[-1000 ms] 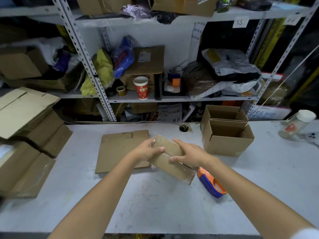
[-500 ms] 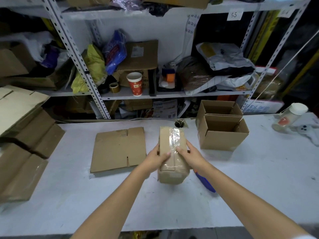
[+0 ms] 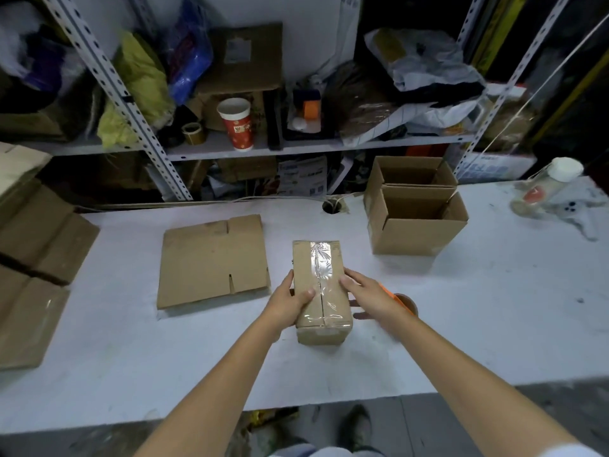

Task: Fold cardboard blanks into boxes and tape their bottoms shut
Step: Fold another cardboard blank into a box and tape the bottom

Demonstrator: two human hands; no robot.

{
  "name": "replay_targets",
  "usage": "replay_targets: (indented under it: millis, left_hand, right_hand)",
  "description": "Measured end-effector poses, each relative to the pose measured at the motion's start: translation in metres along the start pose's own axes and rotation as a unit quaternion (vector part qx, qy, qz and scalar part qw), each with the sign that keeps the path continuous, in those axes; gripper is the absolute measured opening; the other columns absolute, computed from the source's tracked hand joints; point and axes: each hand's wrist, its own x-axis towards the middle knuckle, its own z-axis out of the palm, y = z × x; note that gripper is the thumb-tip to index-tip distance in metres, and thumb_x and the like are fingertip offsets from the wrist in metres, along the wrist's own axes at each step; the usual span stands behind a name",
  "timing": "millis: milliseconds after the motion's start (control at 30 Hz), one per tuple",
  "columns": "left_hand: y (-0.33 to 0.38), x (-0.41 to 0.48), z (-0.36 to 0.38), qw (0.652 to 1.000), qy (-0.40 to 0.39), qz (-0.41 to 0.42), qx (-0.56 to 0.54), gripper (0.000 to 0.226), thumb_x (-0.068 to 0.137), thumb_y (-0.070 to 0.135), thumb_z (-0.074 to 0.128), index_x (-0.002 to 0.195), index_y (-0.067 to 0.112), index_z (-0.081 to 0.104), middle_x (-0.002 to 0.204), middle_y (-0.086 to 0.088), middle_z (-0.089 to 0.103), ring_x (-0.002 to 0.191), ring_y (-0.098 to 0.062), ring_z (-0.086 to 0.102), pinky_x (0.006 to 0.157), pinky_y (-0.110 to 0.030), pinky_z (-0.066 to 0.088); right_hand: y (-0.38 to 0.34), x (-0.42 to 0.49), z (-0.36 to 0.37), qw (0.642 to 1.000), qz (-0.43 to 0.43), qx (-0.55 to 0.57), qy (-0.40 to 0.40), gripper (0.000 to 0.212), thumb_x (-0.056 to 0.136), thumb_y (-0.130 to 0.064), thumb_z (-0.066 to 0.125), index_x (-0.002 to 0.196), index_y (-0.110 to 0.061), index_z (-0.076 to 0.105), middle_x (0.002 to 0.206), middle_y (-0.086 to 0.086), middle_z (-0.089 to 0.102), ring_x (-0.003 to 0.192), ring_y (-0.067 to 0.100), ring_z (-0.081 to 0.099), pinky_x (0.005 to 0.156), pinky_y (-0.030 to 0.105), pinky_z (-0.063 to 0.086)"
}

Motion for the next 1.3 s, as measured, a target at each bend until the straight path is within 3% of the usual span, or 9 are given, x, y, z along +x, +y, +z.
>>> replay_targets:
  millis: [133, 233, 333, 500, 700, 800, 933, 1133, 1300]
  left_hand:
    - [-0.003, 0.002, -0.001, 1.000, 0.004, -0.001, -0.001, 0.047, 0.096, 0.028, 0.064, 0.128, 0.054, 0.041, 0.115, 0.004, 0.068, 0.103, -0.020, 0.069, 0.093, -0.047, 0.057]
    - [-0.004, 0.005, 0.000, 1.000, 0.007, -0.002, -0.013, 0.051, 0.095, 0.028, 0.065, 0.129, 0.056, 0.039, 0.116, 0.003, 0.068, 0.102, -0.018, 0.070, 0.092, -0.046, 0.057]
    - [-0.006, 0.007, 0.001, 1.000, 0.016, -0.003, -0.017, 0.048, 0.094, 0.031, 0.066, 0.126, 0.058, 0.042, 0.118, 0.003, 0.067, 0.103, -0.018, 0.069, 0.094, -0.046, 0.056]
    - [-0.006, 0.011, 0.002, 0.999, 0.041, 0.012, 0.012, 0.060, 0.094, 0.031, 0.067, 0.143, 0.047, 0.036, 0.139, 0.007, 0.054, 0.118, -0.012, 0.056, 0.101, -0.035, 0.048]
    - [0.026, 0.014, -0.005, 0.979, 0.119, 0.086, 0.145, 0.068, 0.094, 0.033, 0.066, 0.153, 0.031, 0.032, 0.161, 0.003, 0.026, 0.147, -0.018, 0.028, 0.118, -0.040, 0.030]
    - [0.063, 0.008, -0.008, 0.979, 0.043, 0.146, 0.136, 0.069, 0.089, 0.040, 0.071, 0.150, 0.032, 0.040, 0.156, 0.004, 0.036, 0.142, -0.015, 0.035, 0.107, -0.029, 0.033]
    - [0.107, 0.005, -0.007, 0.976, -0.077, 0.145, 0.144, 0.086, 0.083, 0.044, 0.076, 0.155, 0.029, 0.031, 0.147, 0.004, 0.048, 0.130, -0.015, 0.053, 0.111, -0.038, 0.041]
    - [0.133, 0.002, -0.008, 0.975, -0.083, 0.183, 0.096, 0.024, 0.090, 0.020, 0.073, 0.114, 0.018, 0.070, 0.110, -0.004, 0.075, 0.099, -0.014, 0.069, 0.097, -0.037, 0.054]
    - [0.135, 0.004, -0.015, 0.987, -0.063, 0.146, 0.031, 0.020, 0.094, 0.020, 0.068, 0.112, 0.011, 0.070, 0.110, -0.010, 0.073, 0.100, -0.020, 0.070, 0.085, -0.030, 0.060]
  right_hand:
    - [0.031, 0.010, -0.038, 0.967, 0.029, -0.187, 0.169, 0.044, 0.092, -0.053, 0.055, 0.114, -0.016, 0.067, 0.111, 0.008, 0.071, 0.102, 0.031, 0.065, 0.088, 0.038, 0.051]
    - [0.057, 0.016, -0.045, 0.908, 0.038, -0.377, 0.180, 0.070, 0.095, -0.047, 0.057, 0.152, -0.016, 0.031, 0.122, 0.015, 0.065, 0.110, 0.035, 0.061, 0.083, 0.036, 0.047]
    - [0.079, 0.035, -0.038, 0.862, 0.015, -0.477, 0.169, 0.080, 0.097, -0.040, 0.055, 0.159, -0.022, 0.006, 0.110, 0.010, 0.066, 0.096, 0.028, 0.063, 0.077, 0.035, 0.053]
    - [0.084, 0.048, -0.036, 0.861, -0.001, -0.469, 0.198, 0.073, 0.095, -0.010, 0.047, 0.159, -0.023, 0.012, 0.108, 0.011, 0.064, 0.095, 0.029, 0.062, 0.066, 0.033, 0.044]
    - [0.028, 0.009, -0.066, 0.931, -0.110, -0.317, 0.145, 0.059, 0.103, -0.019, 0.048, 0.156, -0.033, 0.026, 0.129, 0.005, 0.060, 0.108, 0.027, 0.058, 0.084, 0.035, 0.049]
    - [-0.019, -0.018, -0.082, 0.952, -0.154, -0.257, 0.063, 0.056, 0.104, -0.020, 0.051, 0.151, -0.044, 0.033, 0.130, -0.006, 0.060, 0.114, 0.017, 0.058, 0.094, 0.036, 0.051]
    - [-0.076, -0.047, -0.084, 0.935, -0.198, -0.292, -0.024, 0.055, 0.103, -0.021, 0.054, 0.146, -0.050, 0.038, 0.131, -0.016, 0.057, 0.117, 0.009, 0.054, 0.097, 0.037, 0.050]
    - [-0.127, -0.060, -0.076, 0.903, -0.200, -0.377, -0.055, 0.052, 0.102, -0.035, 0.053, 0.144, -0.058, 0.033, 0.125, -0.015, 0.057, 0.108, 0.011, 0.057, 0.089, 0.038, 0.056]
    - [-0.137, -0.060, -0.064, 0.897, -0.209, -0.388, -0.019, 0.068, 0.088, -0.053, 0.067, 0.148, -0.049, 0.034, 0.126, -0.012, 0.059, 0.105, 0.007, 0.060, 0.084, 0.032, 0.058]
